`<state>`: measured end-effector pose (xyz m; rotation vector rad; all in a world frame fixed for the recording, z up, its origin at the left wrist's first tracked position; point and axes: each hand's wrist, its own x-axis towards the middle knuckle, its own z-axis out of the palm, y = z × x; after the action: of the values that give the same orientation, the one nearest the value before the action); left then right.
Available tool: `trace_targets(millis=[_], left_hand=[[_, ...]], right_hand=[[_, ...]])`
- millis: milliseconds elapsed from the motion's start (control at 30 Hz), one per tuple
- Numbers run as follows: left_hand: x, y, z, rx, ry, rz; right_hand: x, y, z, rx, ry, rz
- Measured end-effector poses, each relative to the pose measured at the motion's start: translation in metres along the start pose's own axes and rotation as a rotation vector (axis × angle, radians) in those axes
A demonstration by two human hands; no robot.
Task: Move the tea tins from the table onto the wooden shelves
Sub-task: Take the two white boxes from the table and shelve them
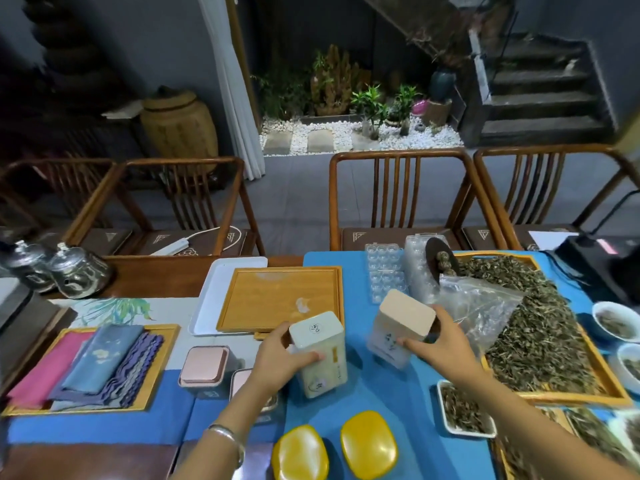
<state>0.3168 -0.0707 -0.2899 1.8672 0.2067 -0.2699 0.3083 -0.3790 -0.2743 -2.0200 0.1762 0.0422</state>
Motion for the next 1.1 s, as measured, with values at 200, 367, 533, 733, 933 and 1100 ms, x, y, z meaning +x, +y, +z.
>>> trace_targets(millis=[200,367,533,733,933,1100], left_hand=[[-0.004,0.081,0.036,-0.284,-0.156,0.054],[-0.031,0.153,0.112,-0.34,-0.371,0.149],[-0.081,0.22,0.21,-0.331,-0.607,0.24],[-0.188,0.27,0.34,-0.371,-0.855,0.291],[-0.363,0.277,0.487,-0.414,-1.149,0.197],[-0.558,0.276,0.594,-0.349,-1.44,0.167]], right_hand=[[-0.041,-0.033,-0.082,0.266,0.2,-0.043],[-0.099,-0.054,-0.157,0.299,0.37,-0.096],[-0.181,-0.049,-0.243,0.307,0.564,-0.121],[-0.335,-0.019,-0.345,0.27,0.842,-0.092],[-0.543,0.025,-0.419,0.21,1.08,0.021],[-0.748,0.05,-0.459,0.116,1.311,0.109]])
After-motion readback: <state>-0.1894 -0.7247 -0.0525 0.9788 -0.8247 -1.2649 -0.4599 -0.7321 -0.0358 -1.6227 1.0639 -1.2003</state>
